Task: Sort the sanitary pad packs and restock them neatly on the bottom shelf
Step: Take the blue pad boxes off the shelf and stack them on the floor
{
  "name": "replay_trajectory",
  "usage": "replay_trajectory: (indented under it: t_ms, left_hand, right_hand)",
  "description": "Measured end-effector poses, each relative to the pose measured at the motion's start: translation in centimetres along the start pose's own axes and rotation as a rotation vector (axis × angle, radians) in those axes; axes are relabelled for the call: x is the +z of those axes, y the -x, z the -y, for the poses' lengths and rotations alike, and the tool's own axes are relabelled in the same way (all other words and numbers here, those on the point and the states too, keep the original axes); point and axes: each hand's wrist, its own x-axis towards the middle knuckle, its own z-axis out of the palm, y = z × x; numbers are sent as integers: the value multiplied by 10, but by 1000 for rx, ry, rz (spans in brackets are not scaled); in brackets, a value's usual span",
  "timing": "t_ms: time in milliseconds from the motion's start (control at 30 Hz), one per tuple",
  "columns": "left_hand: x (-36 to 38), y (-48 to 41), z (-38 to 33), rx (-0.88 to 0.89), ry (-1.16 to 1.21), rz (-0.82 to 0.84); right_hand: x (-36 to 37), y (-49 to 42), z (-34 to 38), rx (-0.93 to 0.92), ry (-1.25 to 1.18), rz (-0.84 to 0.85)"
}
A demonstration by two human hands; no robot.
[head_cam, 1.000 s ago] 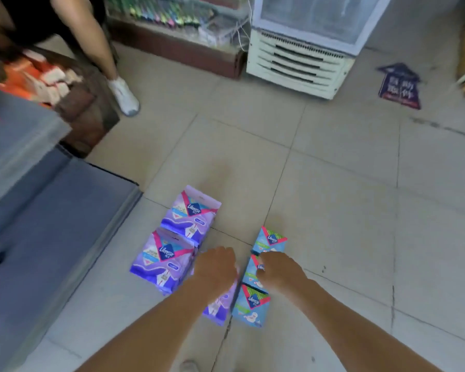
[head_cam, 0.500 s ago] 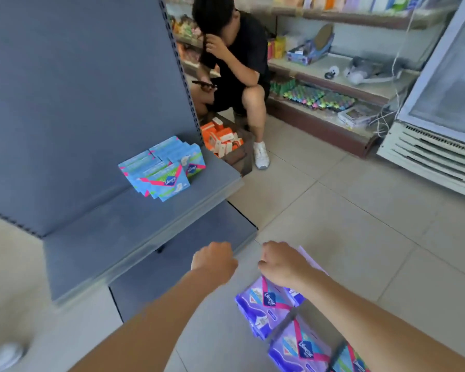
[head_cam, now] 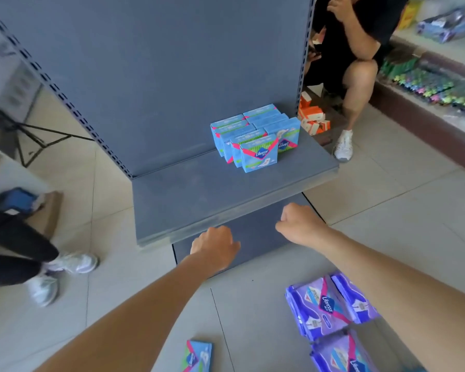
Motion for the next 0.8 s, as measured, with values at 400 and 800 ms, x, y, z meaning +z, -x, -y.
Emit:
replay_trajectory:
  t_ms: [400,800]
  left_hand:
    - [-34,-70,22,-85,160,-38]
    - [-49,-170,-25,-163,277,-26]
  right_hand:
    - [-28,-71,36,-35,62,-6]
    - [-51,-169,3,-1,-32,-19]
